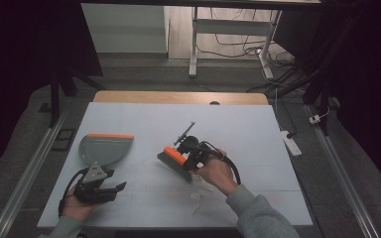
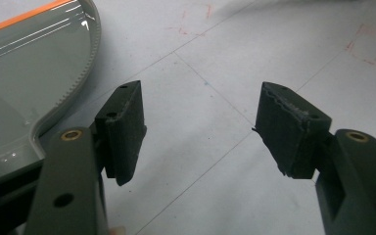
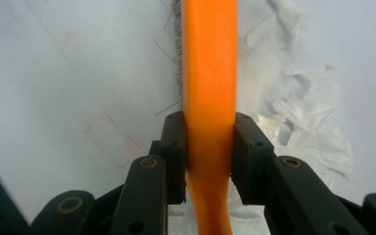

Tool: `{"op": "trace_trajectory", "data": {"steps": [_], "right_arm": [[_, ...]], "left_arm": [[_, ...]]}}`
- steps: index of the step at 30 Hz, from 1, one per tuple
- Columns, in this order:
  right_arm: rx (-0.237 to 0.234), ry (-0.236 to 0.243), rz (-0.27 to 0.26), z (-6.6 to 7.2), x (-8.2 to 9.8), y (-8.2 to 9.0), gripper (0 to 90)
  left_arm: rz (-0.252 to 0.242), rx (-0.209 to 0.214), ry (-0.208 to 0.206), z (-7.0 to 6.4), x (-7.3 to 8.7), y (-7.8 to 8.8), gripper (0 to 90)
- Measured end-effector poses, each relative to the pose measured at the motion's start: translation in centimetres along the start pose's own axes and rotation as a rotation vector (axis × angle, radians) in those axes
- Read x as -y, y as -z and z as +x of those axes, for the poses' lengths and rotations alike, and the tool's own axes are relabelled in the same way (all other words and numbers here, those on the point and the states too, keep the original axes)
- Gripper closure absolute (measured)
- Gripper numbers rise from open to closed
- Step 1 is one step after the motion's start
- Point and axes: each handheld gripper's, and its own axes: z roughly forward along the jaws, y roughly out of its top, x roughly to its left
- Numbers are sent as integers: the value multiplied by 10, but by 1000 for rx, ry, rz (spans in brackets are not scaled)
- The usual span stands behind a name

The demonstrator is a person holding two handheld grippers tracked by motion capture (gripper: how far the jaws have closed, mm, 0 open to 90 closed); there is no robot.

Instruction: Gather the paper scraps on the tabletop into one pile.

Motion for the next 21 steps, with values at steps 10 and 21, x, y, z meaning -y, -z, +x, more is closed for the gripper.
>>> {"op": "trace_trajectory", "data": {"steps": [10,21], "right_arm": [[-40,126,-131,-2,45,64,696],[-86,355,52,43,95,40,697]], "left_arm": [[4,-4,-3,-2,0,-1,360],[14,-7,-7,-3,0,-3,360]]}}
